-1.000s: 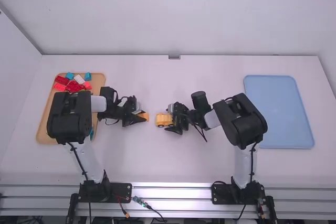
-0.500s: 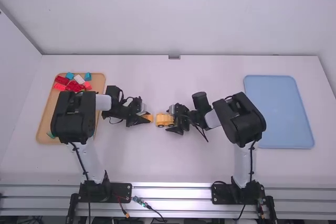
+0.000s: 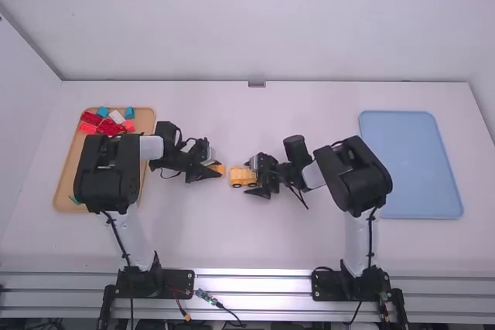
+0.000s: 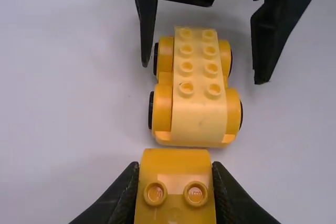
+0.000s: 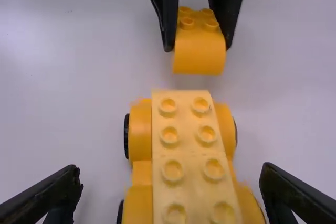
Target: Assemble lego blocks to make yellow taxi
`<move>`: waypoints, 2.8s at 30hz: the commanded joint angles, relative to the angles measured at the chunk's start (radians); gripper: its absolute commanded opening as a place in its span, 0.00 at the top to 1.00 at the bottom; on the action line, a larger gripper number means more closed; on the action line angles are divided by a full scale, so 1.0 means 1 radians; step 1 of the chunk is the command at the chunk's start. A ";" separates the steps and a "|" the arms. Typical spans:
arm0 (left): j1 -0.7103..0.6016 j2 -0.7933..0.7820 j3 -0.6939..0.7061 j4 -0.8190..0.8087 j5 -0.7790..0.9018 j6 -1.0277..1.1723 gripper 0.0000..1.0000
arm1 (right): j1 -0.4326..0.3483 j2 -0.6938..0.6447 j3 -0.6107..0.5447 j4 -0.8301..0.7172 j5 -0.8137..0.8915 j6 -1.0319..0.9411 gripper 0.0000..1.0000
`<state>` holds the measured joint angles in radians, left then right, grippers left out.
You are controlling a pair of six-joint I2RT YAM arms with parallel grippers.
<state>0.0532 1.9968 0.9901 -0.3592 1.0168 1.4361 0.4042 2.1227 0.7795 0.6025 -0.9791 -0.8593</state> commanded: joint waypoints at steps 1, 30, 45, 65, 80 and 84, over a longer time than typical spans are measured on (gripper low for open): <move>-0.009 -0.029 0.016 -0.008 0.016 0.000 0.98 | 0.009 0.029 0.013 0.015 0.011 0.008 0.11; -0.161 -0.090 0.015 0.067 0.011 -0.151 0.98 | -0.018 0.092 0.013 0.146 -0.037 0.077 0.41; -0.212 -0.090 0.015 0.111 -0.023 -0.218 0.98 | -0.017 0.092 0.013 0.150 -0.008 0.104 0.44; -0.284 -0.150 -0.133 0.399 -0.135 -0.363 0.98 | -0.017 0.092 0.029 0.122 -0.016 0.104 0.43; -0.282 -0.149 -0.156 0.455 -0.146 -0.440 0.98 | -0.018 0.092 0.026 0.122 -0.019 0.100 0.43; -0.291 -0.143 -0.163 0.442 -0.174 -0.419 0.98 | -0.018 0.092 0.027 0.123 -0.019 0.100 0.43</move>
<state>-0.2348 1.8694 0.8394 0.1028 0.8841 1.0077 0.3916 2.2009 0.7971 0.7288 -0.9852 -0.7658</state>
